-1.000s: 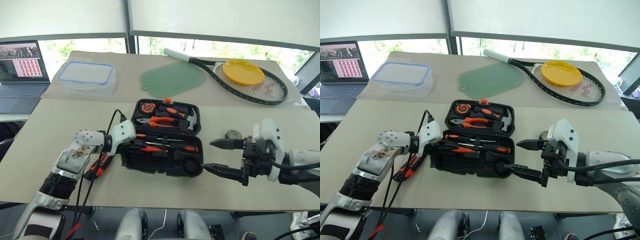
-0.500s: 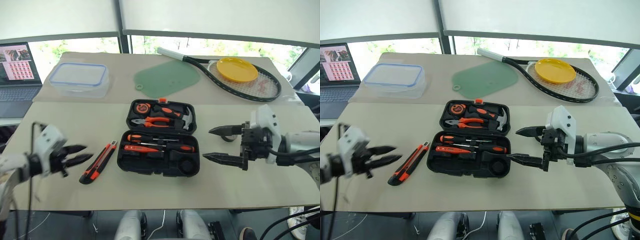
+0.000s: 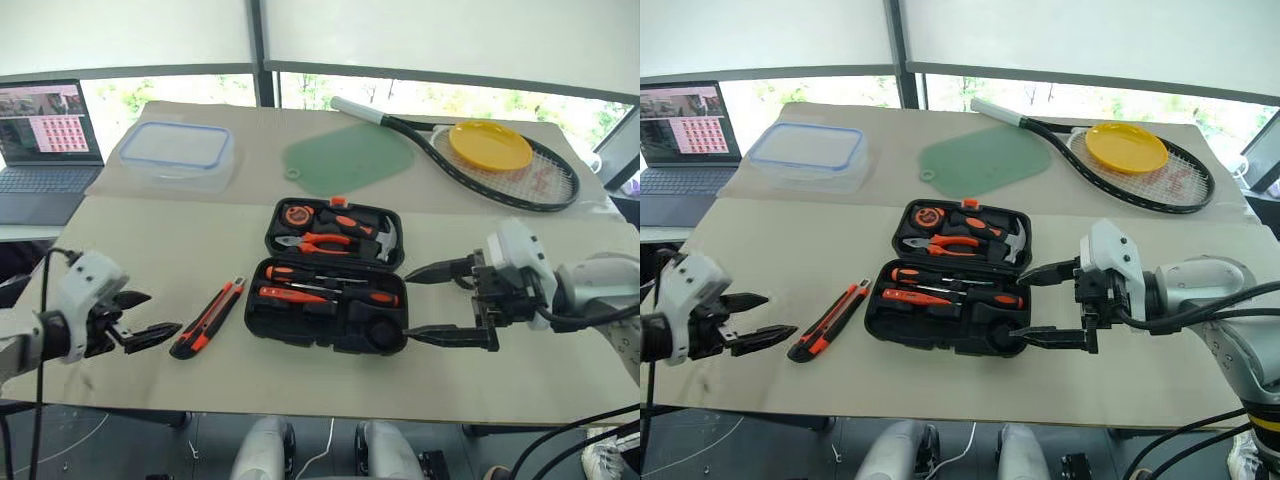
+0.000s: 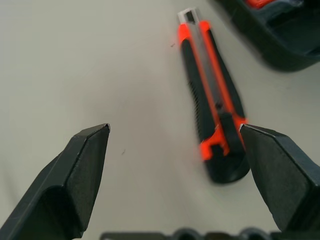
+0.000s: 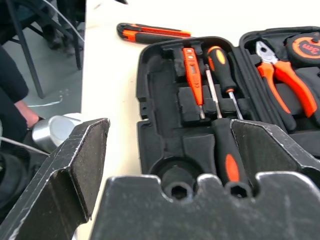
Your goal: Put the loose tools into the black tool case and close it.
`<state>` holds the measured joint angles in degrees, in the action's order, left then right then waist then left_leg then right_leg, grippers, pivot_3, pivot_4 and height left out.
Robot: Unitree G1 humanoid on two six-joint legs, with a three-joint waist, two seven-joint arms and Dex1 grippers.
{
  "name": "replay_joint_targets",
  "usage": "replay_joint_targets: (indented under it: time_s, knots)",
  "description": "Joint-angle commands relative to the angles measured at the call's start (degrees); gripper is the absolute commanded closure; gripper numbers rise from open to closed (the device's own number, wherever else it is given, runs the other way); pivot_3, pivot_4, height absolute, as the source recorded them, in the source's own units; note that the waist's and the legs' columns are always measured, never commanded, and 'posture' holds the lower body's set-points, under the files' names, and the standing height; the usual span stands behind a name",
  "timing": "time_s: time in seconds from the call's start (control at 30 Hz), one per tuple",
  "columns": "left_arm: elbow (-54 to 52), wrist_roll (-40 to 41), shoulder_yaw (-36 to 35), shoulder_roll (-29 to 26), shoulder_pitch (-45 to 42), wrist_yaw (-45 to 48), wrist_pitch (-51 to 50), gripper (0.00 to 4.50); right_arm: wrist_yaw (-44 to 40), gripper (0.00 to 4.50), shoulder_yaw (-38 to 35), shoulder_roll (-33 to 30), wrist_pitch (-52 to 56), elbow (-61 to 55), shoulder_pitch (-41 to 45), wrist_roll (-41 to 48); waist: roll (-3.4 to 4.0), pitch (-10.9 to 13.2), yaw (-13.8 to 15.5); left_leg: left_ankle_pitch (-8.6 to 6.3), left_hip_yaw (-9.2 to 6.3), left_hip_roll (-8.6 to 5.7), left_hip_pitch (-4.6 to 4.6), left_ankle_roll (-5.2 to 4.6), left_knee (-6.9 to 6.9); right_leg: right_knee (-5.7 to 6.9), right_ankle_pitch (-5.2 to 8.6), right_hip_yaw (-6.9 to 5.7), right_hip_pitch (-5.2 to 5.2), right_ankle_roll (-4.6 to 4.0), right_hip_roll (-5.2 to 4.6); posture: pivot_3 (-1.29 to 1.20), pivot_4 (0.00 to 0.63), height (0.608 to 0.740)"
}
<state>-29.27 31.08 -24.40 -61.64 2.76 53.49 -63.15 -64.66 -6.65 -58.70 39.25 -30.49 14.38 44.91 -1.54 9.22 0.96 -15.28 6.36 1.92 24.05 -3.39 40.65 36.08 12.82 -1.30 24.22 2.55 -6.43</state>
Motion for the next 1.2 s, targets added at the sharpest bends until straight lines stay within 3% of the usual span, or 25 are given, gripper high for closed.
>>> replay_joint_targets:
  time_s: [0.03,0.17,0.27,0.4,0.5,0.63,0.7,0.87,0.93,1.07,1.2]
  knots:
    - [-2.60,2.66,6.90,-1.54,-5.01,-2.29,-6.06,0.02,1.25,0.00,-3.24,0.06,0.40,-3.44,-1.48,1.94,0.01,0.01,-0.50,0.01,0.03,0.00,0.00,0.01,-0.04,0.01,0.00,0.04,0.03,0.00,0.01,0.00,0.150,0.738]
    - [-2.10,1.65,15.48,-1.67,-9.51,-4.56,-7.74,0.02,3.45,0.00,-4.06,0.63,0.35,-5.82,-3.81,2.20,0.01,0.01,-0.60,0.02,0.06,0.01,-0.03,0.09,-0.06,0.02,0.02,0.19,0.06,-0.02,0.18,0.00,0.150,0.738]
    - [0.97,-3.60,24.68,-2.10,-11.83,-7.57,-5.83,0.02,5.33,0.00,-4.70,0.84,-0.28,-7.91,-5.88,1.34,0.03,0.00,-0.27,0.02,0.07,-0.02,-0.06,0.08,-0.07,0.01,0.02,0.24,0.02,-0.01,0.20,0.00,0.150,0.738]
    - [3.27,-5.68,28.19,-1.70,-13.89,-8.78,-4.59,0.02,6.65,0.00,-5.98,0.73,-0.05,-9.19,-7.44,1.82,0.11,-0.04,0.35,0.00,0.12,-0.05,-0.24,0.05,-0.07,-0.01,0.01,0.36,-0.12,0.04,0.20,0.00,0.150,0.738]
    - [3.75,-5.33,28.42,-0.64,-14.20,-8.88,-4.46,0.75,7.62,0.00,-6.54,0.99,-0.07,-9.55,-8.15,2.00,0.18,-0.08,0.51,0.01,0.11,-0.02,-0.29,0.06,-0.07,0.00,0.03,0.38,-0.12,0.01,0.19,0.00,0.150,0.738]
    - [4.02,-5.31,28.06,-0.46,-13.62,-8.81,-3.80,2.27,8.21,0.00,-6.45,1.04,-0.58,-9.47,-8.55,1.57,0.23,-0.11,0.49,0.01,0.12,-0.01,-0.29,0.05,-0.07,0.01,0.03,0.41,-0.11,0.00,0.19,0.00,0.150,0.738]
    - [4.81,-5.49,27.04,-0.99,-13.25,-8.52,-3.09,2.82,8.36,0.00,-6.51,1.06,-0.70,-9.45,-8.62,1.55,0.23,-0.11,0.49,0.00,0.13,-0.02,-0.29,0.04,-0.07,0.00,0.03,0.41,-0.10,0.00,0.19,0.00,0.150,0.738]
    - [10.70,-6.09,22.63,-1.96,-17.65,-6.21,2.69,2.84,8.44,0.00,-6.99,1.08,-0.71,-9.10,-8.76,1.73,0.21,-0.10,0.47,0.01,0.13,0.00,-0.29,0.04,-0.07,0.01,0.04,0.40,-0.09,-0.01,0.19,0.00,0.150,0.738]
    - [13.74,-7.47,22.07,-1.93,-21.39,-3.70,10.97,2.84,8.33,0.00,-7.18,0.93,-0.65,-8.92,-8.86,1.73,0.08,-0.02,0.58,0.02,0.13,0.00,-0.24,0.07,-0.07,0.02,0.05,0.35,-0.04,-0.03,0.21,0.00,0.150,0.738]
    - [15.47,-7.60,23.86,-1.12,-29.20,6.59,26.50,2.84,7.77,0.00,-8.01,0.43,-0.33,-8.28,-9.55,1.85,-0.05,0.04,0.80,0.00,0.13,-0.02,-0.11,0.03,-0.07,-0.11,0.02,0.33,-0.02,0.01,0.19,0.00,0.150,0.738]
    - [14.93,-8.26,30.09,0.91,-35.70,16.30,33.52,2.84,7.22,0.00,-8.76,0.18,-0.23,-8.06,-10.72,1.76,-0.02,0.02,0.79,-0.04,0.25,-0.10,0.05,-0.04,-0.02,-0.22,-0.04,0.36,0.02,0.12,0.14,0.00,0.150,0.738]
